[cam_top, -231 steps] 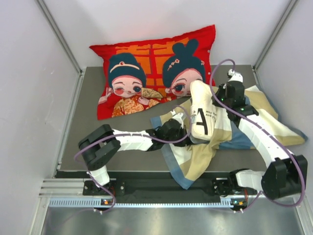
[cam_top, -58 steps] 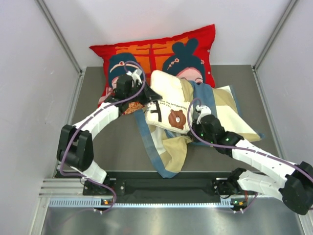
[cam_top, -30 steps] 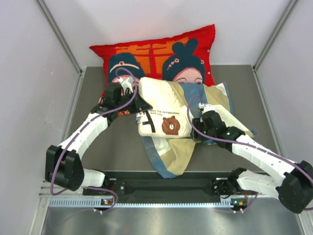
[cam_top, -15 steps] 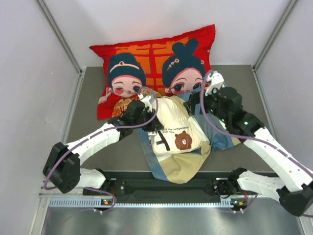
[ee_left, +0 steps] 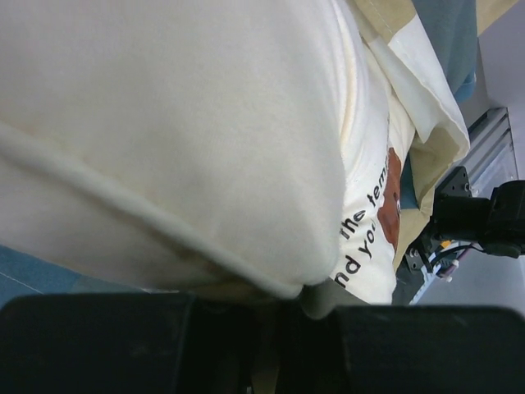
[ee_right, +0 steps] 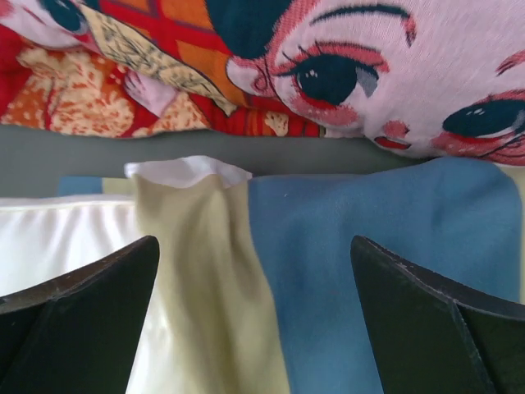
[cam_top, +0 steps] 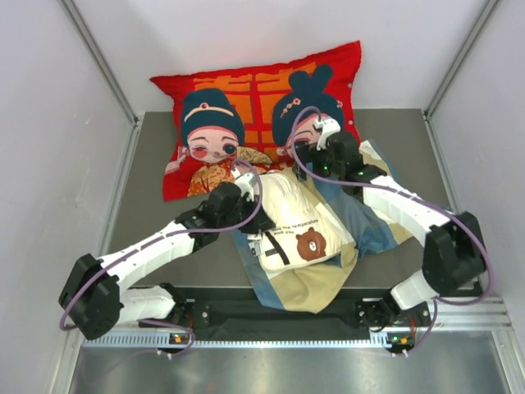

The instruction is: Remove the pillowcase from the pillow

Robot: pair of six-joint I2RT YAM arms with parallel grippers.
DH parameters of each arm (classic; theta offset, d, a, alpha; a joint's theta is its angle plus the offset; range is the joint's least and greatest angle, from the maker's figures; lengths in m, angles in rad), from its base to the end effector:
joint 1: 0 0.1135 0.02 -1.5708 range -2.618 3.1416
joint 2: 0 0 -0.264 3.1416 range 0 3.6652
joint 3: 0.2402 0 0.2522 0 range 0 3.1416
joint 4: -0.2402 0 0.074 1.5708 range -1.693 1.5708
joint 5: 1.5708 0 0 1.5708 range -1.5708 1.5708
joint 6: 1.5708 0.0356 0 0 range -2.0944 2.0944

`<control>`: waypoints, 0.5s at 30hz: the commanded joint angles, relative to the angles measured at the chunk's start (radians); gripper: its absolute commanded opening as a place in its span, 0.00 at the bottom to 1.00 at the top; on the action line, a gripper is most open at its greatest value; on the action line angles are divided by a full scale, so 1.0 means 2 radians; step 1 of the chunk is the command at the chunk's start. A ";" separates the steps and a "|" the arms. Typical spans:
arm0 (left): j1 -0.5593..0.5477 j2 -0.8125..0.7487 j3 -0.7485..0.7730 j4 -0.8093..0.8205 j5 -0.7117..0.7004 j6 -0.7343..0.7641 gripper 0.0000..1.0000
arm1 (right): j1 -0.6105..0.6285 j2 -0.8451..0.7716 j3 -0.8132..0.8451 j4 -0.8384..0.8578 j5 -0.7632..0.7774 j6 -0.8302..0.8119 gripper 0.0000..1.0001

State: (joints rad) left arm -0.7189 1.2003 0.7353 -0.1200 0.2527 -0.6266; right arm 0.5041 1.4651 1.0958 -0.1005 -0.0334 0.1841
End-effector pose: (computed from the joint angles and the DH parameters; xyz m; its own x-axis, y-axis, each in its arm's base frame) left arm 0.1903 -0.1784 0.2435 -0.8025 -0.0522 -0.5944 0.3999 0.6923 -0.6007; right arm 0.2971 0.1652 0.2940 -0.4828 -0.0574 -0.8738 -0.4276 0.8862 0.1781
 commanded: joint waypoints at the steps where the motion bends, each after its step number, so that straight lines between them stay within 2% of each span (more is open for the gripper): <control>1: -0.013 -0.012 -0.002 0.002 0.026 0.020 0.00 | -0.005 0.054 0.032 0.046 -0.016 -0.009 1.00; 7: -0.019 -0.005 0.003 -0.004 0.019 0.025 0.00 | -0.004 0.126 0.037 0.028 0.001 -0.005 0.98; 9: -0.019 -0.005 0.002 -0.005 0.016 0.026 0.00 | -0.004 0.133 0.025 0.022 0.013 -0.001 0.81; 10: -0.019 -0.004 0.001 -0.005 0.012 0.027 0.00 | -0.005 0.134 0.020 0.017 0.015 -0.001 0.66; 12: -0.019 0.003 0.001 -0.004 0.012 0.029 0.00 | -0.011 0.134 0.013 0.011 0.015 0.000 0.53; 15: -0.019 0.009 0.001 -0.005 0.009 0.025 0.00 | -0.025 0.130 0.011 -0.001 0.027 0.001 0.17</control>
State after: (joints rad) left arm -0.7406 1.2118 0.7349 -0.1272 0.2398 -0.6147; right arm 0.4927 1.7229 1.1328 -0.0673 -0.0456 0.1932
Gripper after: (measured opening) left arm 0.169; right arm 0.259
